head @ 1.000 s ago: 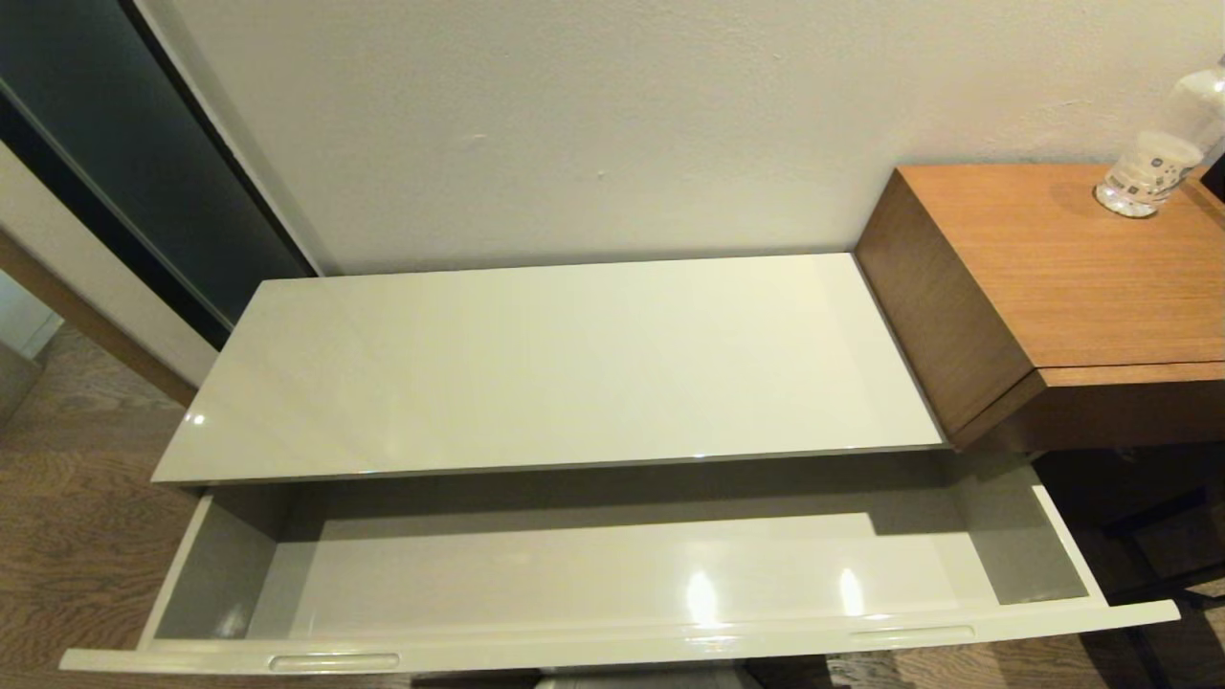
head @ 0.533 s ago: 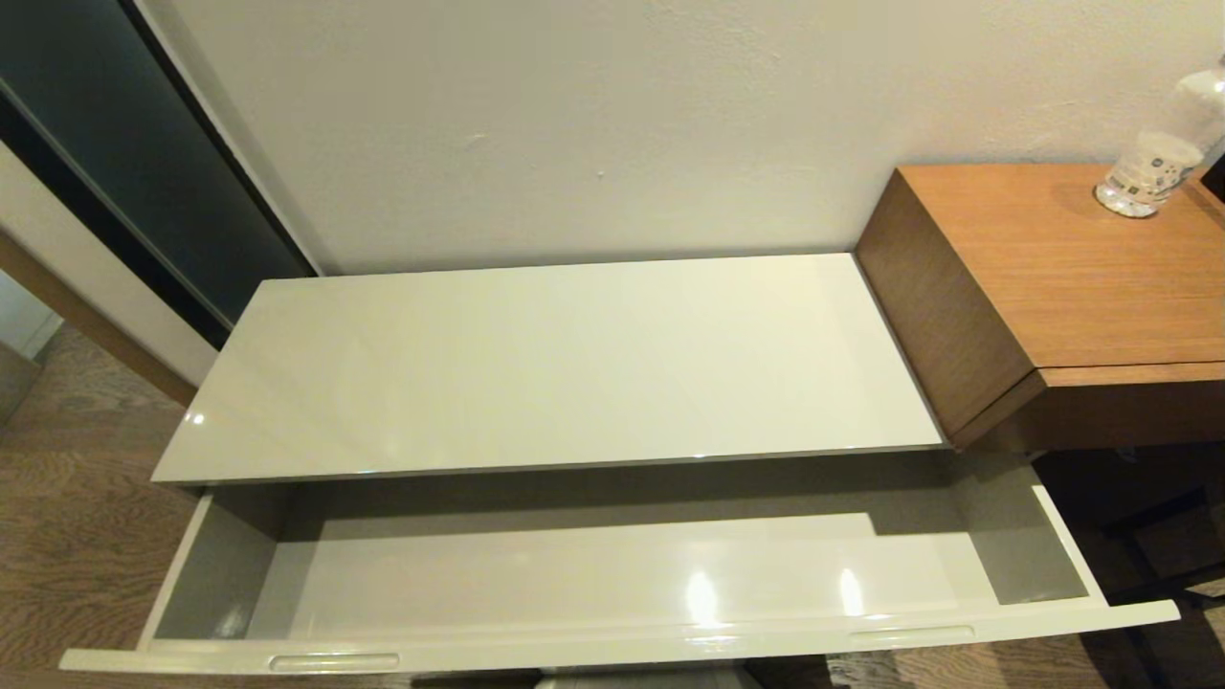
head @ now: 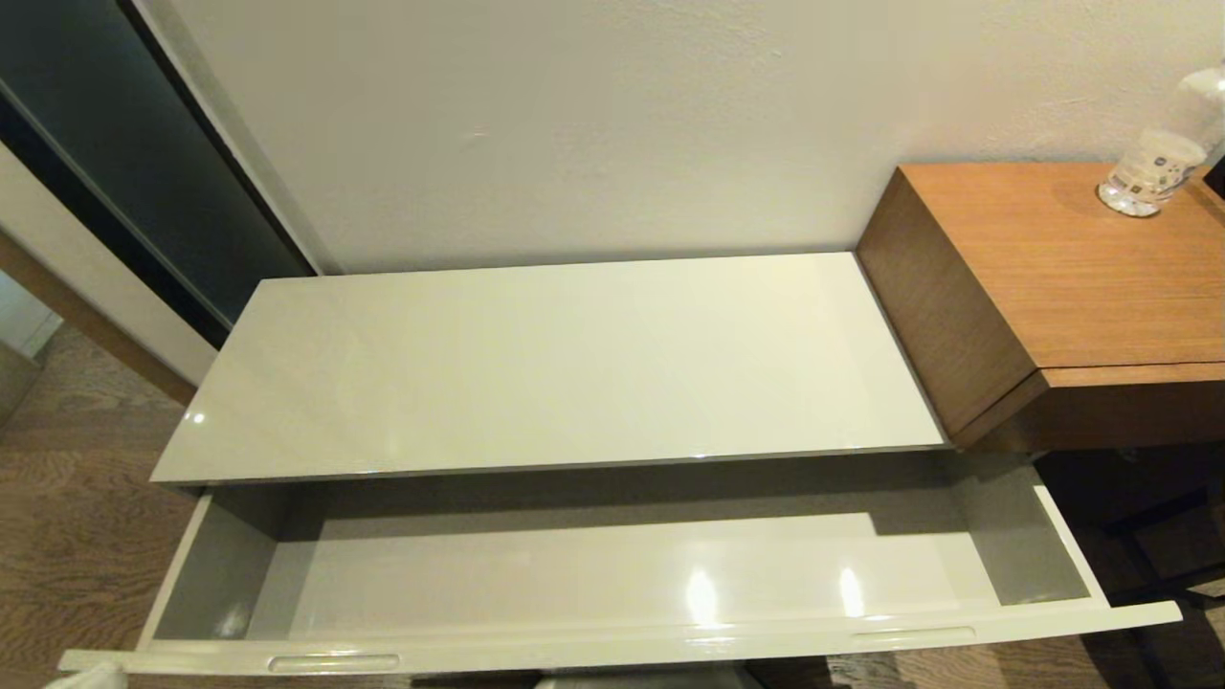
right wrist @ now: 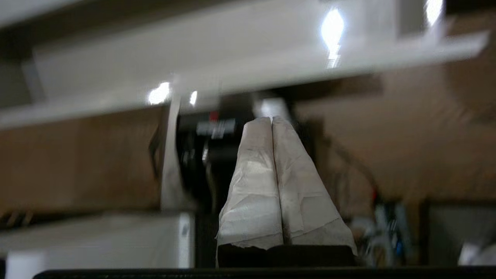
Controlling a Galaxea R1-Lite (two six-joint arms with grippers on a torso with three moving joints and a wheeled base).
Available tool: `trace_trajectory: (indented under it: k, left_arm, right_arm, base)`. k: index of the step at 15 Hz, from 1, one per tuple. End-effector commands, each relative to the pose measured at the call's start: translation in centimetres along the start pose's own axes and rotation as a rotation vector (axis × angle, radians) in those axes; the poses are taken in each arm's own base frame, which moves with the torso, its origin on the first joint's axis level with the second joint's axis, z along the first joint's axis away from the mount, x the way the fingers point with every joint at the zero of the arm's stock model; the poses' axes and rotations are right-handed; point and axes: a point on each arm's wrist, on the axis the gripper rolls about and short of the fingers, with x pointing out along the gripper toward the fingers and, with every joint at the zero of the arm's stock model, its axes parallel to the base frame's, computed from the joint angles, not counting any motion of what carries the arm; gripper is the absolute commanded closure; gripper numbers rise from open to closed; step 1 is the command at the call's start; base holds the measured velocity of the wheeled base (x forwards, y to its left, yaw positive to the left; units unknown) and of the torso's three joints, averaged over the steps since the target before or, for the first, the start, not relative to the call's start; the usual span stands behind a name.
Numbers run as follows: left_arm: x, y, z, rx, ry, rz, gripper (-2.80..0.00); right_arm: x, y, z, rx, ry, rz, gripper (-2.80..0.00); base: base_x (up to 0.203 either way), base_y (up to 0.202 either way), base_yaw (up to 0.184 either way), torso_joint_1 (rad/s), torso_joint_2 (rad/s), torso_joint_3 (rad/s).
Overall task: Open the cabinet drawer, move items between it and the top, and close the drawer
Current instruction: Close the drawer
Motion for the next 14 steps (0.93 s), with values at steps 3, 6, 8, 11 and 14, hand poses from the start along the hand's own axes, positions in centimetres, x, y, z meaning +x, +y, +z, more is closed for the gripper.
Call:
trace_trajectory:
  k: [3, 6, 8, 11, 14]
  left_arm:
    - [2.7, 0.1, 0.7, -0.042, 0.262, -0.064, 0.00]
    - [3.3, 0.3, -0.5, -0.053, 0.363, -0.056, 0.00]
    - [3.8, 0.5, -1.4, -0.054, 0.422, -0.048, 0.00]
    - [4.3, 0.8, -2.7, -0.043, 0.486, -0.050, 0.00]
    - [4.7, 1.1, -4.5, -0.049, 0.549, -0.031, 0.00]
  right_arm:
    - [1.5, -0.3, -1.3, 0.067, 0.303, 0.058, 0.00]
    - [2.7, -0.7, -3.0, 0.066, 0.416, 0.081, 0.00]
    - [3.4, -0.9, -3.9, 0.063, 0.479, 0.081, 0.00]
    - [4.6, -1.2, -4.7, 0.064, 0.559, 0.076, 0.00]
    - [6.0, -1.4, -4.8, 0.082, 0.607, 0.060, 0.00]
  base:
    - [0.000, 0.000, 0.000, 0.000, 0.00, 0.000]
    - [0.000, 0.000, 0.000, 0.000, 0.00, 0.000]
    - [0.000, 0.000, 0.000, 0.000, 0.00, 0.000]
    - [0.000, 0.000, 0.000, 0.000, 0.00, 0.000]
    - [0.000, 0.000, 0.000, 0.000, 0.00, 0.000]
